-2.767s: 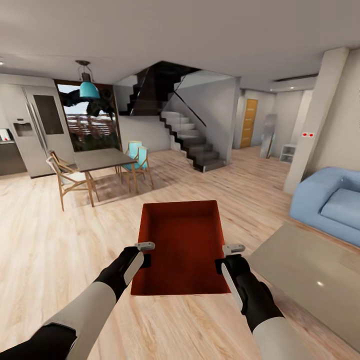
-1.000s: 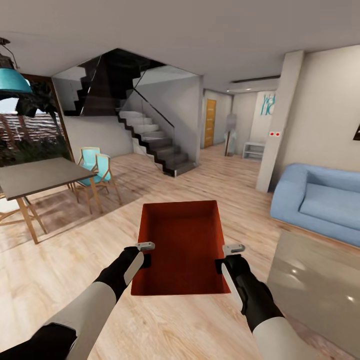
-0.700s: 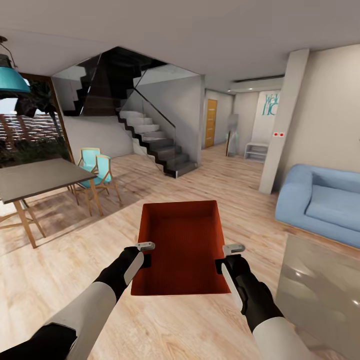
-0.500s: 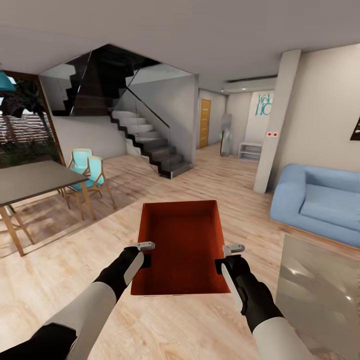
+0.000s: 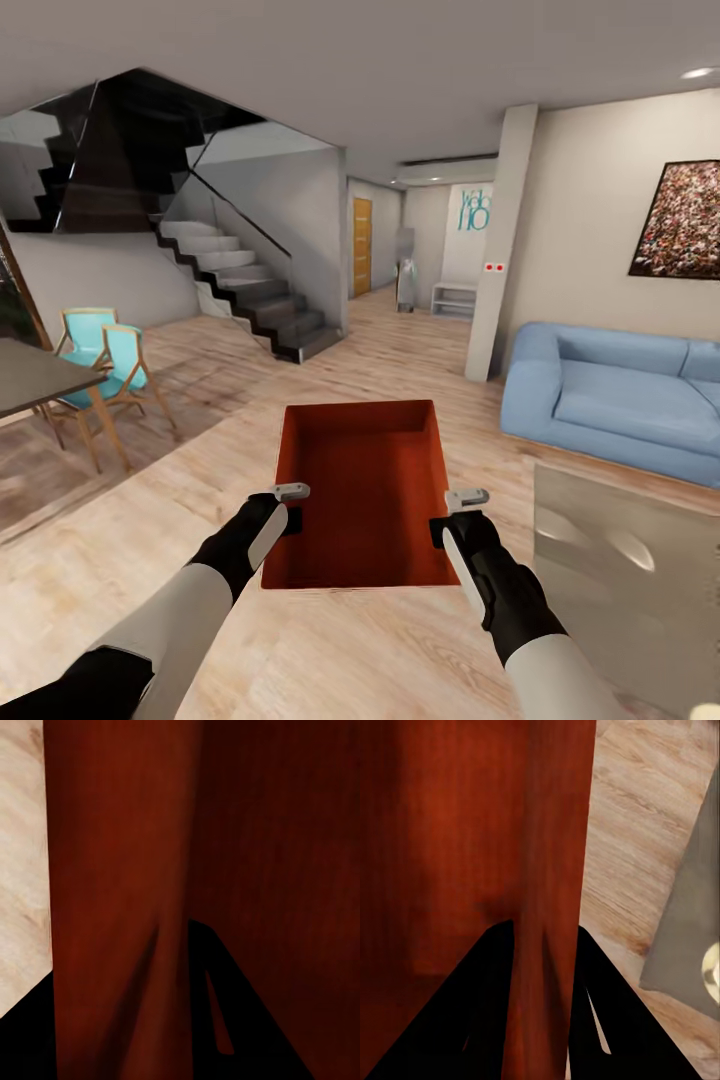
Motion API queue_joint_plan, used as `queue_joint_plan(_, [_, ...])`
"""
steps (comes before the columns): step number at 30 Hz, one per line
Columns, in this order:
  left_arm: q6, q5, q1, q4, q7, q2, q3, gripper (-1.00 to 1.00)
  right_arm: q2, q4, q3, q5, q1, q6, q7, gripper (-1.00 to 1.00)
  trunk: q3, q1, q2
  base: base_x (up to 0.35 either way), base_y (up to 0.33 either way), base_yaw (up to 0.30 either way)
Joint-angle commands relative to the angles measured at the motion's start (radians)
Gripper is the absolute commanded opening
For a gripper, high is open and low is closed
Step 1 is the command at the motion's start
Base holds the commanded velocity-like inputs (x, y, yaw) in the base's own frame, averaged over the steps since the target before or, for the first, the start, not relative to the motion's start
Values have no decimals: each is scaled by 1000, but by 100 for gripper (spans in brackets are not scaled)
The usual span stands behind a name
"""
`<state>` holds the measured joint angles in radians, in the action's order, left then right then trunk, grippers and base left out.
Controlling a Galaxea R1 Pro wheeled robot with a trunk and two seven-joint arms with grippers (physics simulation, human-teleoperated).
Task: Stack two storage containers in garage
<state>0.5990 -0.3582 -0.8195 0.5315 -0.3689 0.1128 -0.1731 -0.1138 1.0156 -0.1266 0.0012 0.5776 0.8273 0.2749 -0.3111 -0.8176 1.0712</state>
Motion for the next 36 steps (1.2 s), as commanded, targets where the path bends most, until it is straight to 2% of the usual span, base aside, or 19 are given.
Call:
queue_joint_plan(1, [59,5,0,-4,-1,-1,-17,-100,0,69,-5,-52,1,-16,-10,-100,0,0,0,302,135,-299])
queue_joint_plan(13, [59,4,0,-2,-1,-1,-17,-100,0,69,-5,-52,1,-17,-10,-100,0,0,0,302,136,-272])
queue_joint_plan(36, [59,4,0,-2,-1,-1,-17,-100,0,69,-5,-52,1,-17,-9,-100,0,0,0,302,136,-7])
